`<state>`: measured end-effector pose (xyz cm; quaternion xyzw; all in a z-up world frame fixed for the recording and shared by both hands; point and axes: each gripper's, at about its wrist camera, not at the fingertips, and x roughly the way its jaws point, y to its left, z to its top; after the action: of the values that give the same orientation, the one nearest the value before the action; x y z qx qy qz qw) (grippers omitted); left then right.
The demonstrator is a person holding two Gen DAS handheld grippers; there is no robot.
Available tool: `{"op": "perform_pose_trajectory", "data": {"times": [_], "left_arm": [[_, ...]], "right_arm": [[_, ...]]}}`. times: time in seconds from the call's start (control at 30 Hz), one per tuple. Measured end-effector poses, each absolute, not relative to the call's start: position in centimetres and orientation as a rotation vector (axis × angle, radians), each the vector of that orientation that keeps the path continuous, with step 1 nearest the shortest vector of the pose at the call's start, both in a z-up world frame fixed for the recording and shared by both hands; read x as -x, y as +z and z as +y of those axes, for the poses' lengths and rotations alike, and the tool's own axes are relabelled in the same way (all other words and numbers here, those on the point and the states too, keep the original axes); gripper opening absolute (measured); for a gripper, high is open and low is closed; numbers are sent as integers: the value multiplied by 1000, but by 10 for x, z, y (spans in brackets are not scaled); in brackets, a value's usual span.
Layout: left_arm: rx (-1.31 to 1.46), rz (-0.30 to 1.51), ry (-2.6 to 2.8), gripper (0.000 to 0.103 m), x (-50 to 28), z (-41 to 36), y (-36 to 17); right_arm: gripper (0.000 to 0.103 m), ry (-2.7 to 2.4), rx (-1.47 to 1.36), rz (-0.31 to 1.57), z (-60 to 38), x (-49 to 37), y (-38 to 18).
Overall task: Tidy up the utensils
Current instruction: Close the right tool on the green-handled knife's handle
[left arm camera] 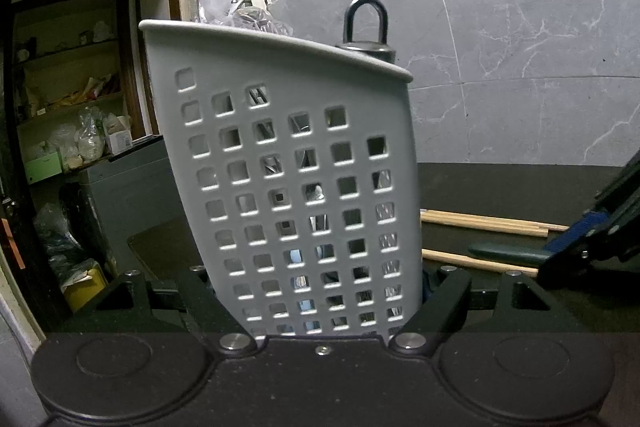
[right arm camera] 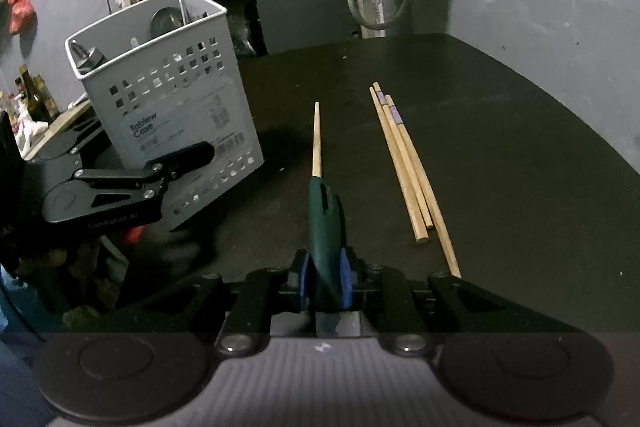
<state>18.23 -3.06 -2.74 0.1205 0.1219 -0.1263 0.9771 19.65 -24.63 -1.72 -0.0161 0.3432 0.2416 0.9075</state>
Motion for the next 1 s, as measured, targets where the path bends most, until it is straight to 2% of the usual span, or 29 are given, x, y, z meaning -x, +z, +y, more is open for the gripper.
{"op": "perform_pose_trajectory", "data": {"times": [0.2,0.4,0.57,0.83,1.0], "left_arm": [[-242,246,-254,79,-183,-30,-27],[-242,246,-254,80,-183,-30,-27],[-243,247,-255,79,-183,-30,-27],[-242,248,-254,79,-183,-32,-29],[-241,247,-254,79,-183,-32,-29]], "right_arm": [[46,518,85,705,-233,-211,-17],[45,533,124,716,-224,-224,-15],[40,524,161,717,-218,-228,-15],[41,536,58,736,-237,-232,-16],[42,517,87,739,-244,-225,-14]]}}
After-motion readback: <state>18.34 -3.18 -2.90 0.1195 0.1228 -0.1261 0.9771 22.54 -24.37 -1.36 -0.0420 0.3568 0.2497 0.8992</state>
